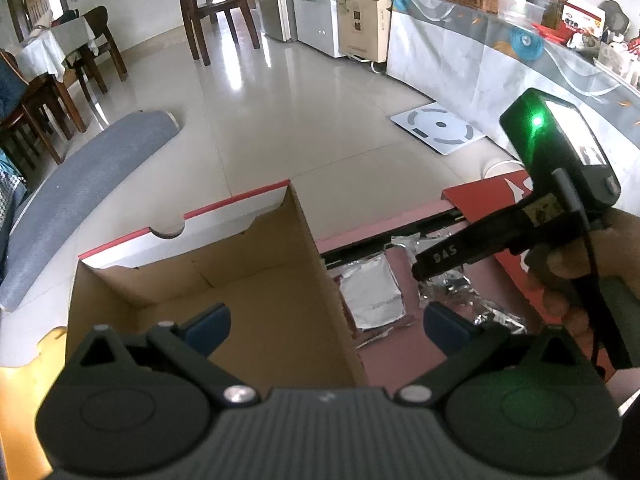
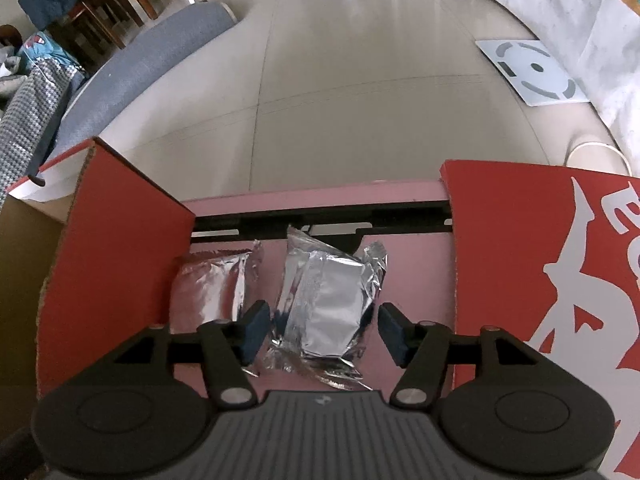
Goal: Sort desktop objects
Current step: 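Lower the packet onto the red lid and open the right gripper, then raise the open right gripper and swing it over the red lid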
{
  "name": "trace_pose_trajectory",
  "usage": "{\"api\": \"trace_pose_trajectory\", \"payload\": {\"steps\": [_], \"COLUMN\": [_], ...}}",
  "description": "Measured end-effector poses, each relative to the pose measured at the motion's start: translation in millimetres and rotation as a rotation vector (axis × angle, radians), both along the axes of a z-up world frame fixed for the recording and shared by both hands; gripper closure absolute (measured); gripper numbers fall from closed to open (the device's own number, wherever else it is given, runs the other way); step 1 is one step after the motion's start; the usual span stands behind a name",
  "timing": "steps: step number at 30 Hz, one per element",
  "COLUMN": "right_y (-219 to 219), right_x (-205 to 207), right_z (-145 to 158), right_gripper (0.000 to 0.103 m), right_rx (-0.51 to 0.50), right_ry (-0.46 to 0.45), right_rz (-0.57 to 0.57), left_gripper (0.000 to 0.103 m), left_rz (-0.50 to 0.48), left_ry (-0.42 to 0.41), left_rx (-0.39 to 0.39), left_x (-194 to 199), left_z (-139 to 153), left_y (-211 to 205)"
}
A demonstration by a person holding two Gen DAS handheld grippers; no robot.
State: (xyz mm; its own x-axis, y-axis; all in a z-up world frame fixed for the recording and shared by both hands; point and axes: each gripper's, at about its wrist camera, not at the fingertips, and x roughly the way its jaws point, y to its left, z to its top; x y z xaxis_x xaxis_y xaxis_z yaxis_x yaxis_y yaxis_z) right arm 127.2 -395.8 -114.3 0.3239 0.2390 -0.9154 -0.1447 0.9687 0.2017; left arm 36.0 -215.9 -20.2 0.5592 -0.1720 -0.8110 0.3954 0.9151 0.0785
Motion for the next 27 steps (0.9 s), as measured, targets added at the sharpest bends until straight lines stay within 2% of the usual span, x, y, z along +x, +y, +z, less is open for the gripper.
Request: {"api": "trace_pose_trajectory", "payload": {"steps": [6, 12, 21, 27], "right_y": [-14, -43, -89, -124], "right_x": [-8, -25, -50, -65], "right_z": [21, 35, 47, 55], "right_gripper": [0.039, 0.039, 0.030, 0.029], "right_rx": [0.003, -0.011, -0.046, -0.067], "right_ry": [-0.033, -0.040, -0.041, -0.034], "right_rz": [-0.011, -0.059, -0.115, -0.159], "left_gripper": [0.000, 0.000, 0.000, 0.000], "left_rz": [-0.009, -0.033, -0.049, -0.072], "left_ry": [0.000, 0.007, 0.017, 0.049], "left_rx": [-0.018, 0.000, -0.075, -0.088], "left_x": [-7, -30, -54, -59], "left_z": [4, -3, 6, -4], "left_y": [-5, -27, -59, -91]}}
